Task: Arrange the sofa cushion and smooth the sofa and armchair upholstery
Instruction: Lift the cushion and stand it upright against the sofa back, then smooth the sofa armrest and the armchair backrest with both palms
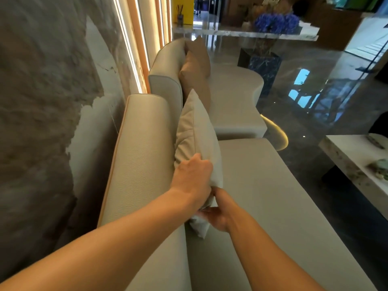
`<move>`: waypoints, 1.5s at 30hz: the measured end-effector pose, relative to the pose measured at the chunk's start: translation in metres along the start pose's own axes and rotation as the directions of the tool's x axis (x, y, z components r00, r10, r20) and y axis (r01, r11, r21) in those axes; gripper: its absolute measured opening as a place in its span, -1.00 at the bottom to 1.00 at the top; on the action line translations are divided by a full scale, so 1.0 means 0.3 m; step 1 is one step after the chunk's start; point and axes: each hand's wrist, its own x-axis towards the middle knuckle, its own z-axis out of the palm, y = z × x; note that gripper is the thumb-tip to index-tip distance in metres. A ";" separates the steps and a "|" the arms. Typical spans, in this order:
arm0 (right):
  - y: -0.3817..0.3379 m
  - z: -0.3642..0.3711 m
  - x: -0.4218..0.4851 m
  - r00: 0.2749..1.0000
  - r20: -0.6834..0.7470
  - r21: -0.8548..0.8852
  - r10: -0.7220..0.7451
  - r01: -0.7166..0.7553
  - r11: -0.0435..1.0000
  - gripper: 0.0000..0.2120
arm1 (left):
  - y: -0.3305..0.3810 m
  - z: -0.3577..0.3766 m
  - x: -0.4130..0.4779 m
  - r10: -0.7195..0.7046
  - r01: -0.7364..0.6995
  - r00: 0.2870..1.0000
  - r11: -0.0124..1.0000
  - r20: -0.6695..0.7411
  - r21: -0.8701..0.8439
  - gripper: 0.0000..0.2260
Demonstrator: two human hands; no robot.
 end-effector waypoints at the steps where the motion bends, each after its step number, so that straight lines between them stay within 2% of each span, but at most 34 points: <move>1: -0.001 -0.004 -0.010 1.000 -0.016 0.010 -0.012 0.012 1.000 -0.69 | -0.001 0.000 0.001 -0.022 0.022 1.000 1.000 0.015 -0.017 -0.78; 3: -0.004 -0.020 -0.040 0.997 -0.059 -0.057 -0.054 0.051 0.997 -0.71 | -0.022 0.004 0.000 -0.098 0.103 0.993 0.991 0.066 -0.084 -0.75; 5: -0.003 -0.054 -0.085 0.989 -0.077 -0.244 -0.125 0.103 0.964 -0.78 | -0.052 0.017 -0.012 -0.160 0.170 0.982 0.981 0.101 -0.095 -0.76; 7: 0.005 -0.101 -0.147 0.984 -0.038 -0.421 -0.177 0.145 0.896 -0.79 | -0.078 0.035 -0.031 -0.209 0.215 0.975 0.972 0.073 -0.092 -0.76; 9: 0.033 -0.166 -0.230 0.987 -0.008 -0.533 -0.159 0.130 0.836 -0.82 | -0.077 0.042 -0.069 -0.240 0.245 0.969 0.966 0.064 -0.087 -0.74; 12: 0.120 -0.336 -0.376 0.993 0.021 -0.668 -0.119 0.102 0.737 -0.89 | -0.030 0.028 -0.175 -0.246 0.250 0.956 0.968 0.158 -0.002 -0.71; 16: 0.304 -0.687 -0.650 0.997 0.035 -0.860 -0.067 0.065 0.507 -0.88 | 0.099 -0.048 -0.519 -0.362 0.350 0.905 0.932 0.222 0.090 -0.68; 18: 0.407 -0.796 -0.666 0.987 0.055 -0.909 -0.152 0.113 0.402 -0.80 | 0.060 -0.054 -0.643 -0.390 0.357 0.904 0.914 0.175 0.191 -0.69; 20: 0.533 -0.984 -0.796 0.989 0.083 -0.967 -0.121 0.109 0.232 -0.67 | 0.156 -0.051 -0.891 -0.452 0.428 0.888 0.880 0.083 0.206 -0.65; 23: 0.741 -1.249 -1.036 0.998 0.040 -0.998 0.046 0.042 -0.046 -0.64 | 0.353 -0.038 -1.294 -0.547 0.541 0.837 0.826 -0.009 0.159 -0.58; 27: 0.894 -1.389 -1.310 0.999 -0.011 -0.983 0.045 -0.002 -0.182 -0.71 | 0.542 -0.018 -1.662 -0.560 0.538 0.828 0.807 0.026 0.244 -0.49; 29: 0.956 -1.412 -1.394 0.998 0.015 -0.956 -0.062 -0.004 -0.293 -0.63 | 0.603 -0.018 -1.808 -0.550 0.517 0.833 0.812 0.059 0.271 -0.47; 32: 1.017 -1.401 -1.486 0.960 0.091 -0.928 -0.264 -0.014 -0.371 -0.58 | 0.674 -0.018 -1.959 -0.561 0.525 0.824 0.808 0.076 0.267 -0.46; 34: 1.061 -1.398 -1.531 0.935 0.150 -0.897 -0.320 -0.008 -0.443 -0.58 | 0.718 -0.019 -2.038 -0.574 0.546 0.816 0.805 0.072 0.234 -0.46; 37: 1.137 -1.415 -1.610 0.887 0.203 -0.874 -0.414 -0.027 -0.486 -0.58 | 0.785 -0.020 -2.150 -0.600 0.578 0.796 0.793 0.080 0.194 -0.46; 40: 1.223 -1.447 -1.694 0.863 0.251 -0.851 -0.439 -0.019 -0.524 -0.46 | 0.862 -0.006 -2.247 -0.652 0.641 0.755 0.756 0.062 0.133 -0.47; 43: 1.264 -1.477 -1.732 0.854 0.259 -0.875 -0.450 0.010 -0.484 -0.43 | 0.928 0.027 -2.297 -0.717 0.714 0.694 0.697 0.068 0.062 -0.46; 45: 1.277 -1.497 -1.739 0.837 0.297 -0.866 -0.459 0.034 -0.499 -0.41 | 0.967 0.048 -2.324 -0.751 0.751 0.658 0.660 0.054 0.029 -0.42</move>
